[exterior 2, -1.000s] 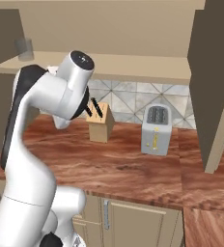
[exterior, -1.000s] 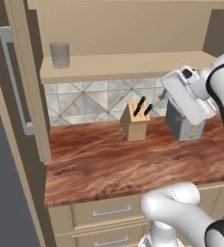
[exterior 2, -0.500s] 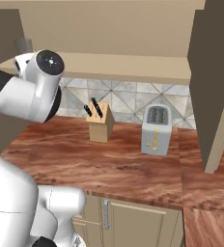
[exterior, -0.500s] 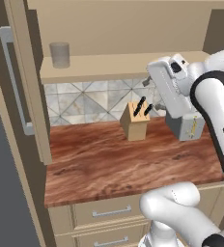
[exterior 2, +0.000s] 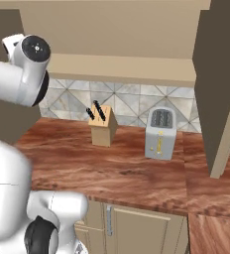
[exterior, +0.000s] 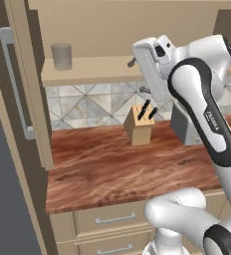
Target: There is a bowl on the dining counter. Grab a lemon wedge from the fridge and place it in the bowl. Then get the liquor bottle and glass cup from the cabinet and place them next to the bowl.
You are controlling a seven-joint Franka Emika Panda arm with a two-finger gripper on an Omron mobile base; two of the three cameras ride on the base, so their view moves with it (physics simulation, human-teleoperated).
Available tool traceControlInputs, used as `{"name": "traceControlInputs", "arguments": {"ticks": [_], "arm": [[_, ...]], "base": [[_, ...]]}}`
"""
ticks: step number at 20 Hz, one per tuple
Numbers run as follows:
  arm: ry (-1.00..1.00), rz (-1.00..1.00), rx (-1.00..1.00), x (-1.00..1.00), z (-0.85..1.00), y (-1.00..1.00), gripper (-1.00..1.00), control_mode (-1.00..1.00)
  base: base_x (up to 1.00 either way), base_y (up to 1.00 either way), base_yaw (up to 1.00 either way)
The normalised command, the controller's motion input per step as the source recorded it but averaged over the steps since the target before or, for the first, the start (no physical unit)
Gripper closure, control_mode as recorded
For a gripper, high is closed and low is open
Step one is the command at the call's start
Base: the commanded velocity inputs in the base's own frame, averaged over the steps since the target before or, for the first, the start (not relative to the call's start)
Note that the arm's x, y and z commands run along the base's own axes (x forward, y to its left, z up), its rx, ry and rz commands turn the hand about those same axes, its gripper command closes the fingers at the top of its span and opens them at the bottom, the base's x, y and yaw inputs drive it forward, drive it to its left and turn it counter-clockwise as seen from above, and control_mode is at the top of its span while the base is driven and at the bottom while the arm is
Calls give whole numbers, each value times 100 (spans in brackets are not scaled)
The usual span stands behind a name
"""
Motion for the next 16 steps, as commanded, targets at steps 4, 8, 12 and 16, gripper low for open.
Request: {"name": "traceControlInputs", "arguments": {"ticks": [4, 8, 12, 16], "arm": [[-4, 13, 5, 89, 9, 30, -100, -100], [-3, 7, 2, 74, 23, 29, -100, -100], [-8, 0, 0, 49, 31, 59, -100, -100], [-4, 1, 0, 37, 37, 46, -100, -100]], "base": [[0, 0, 0], [0, 0, 0], [0, 0, 0], [0, 0, 0]]}}
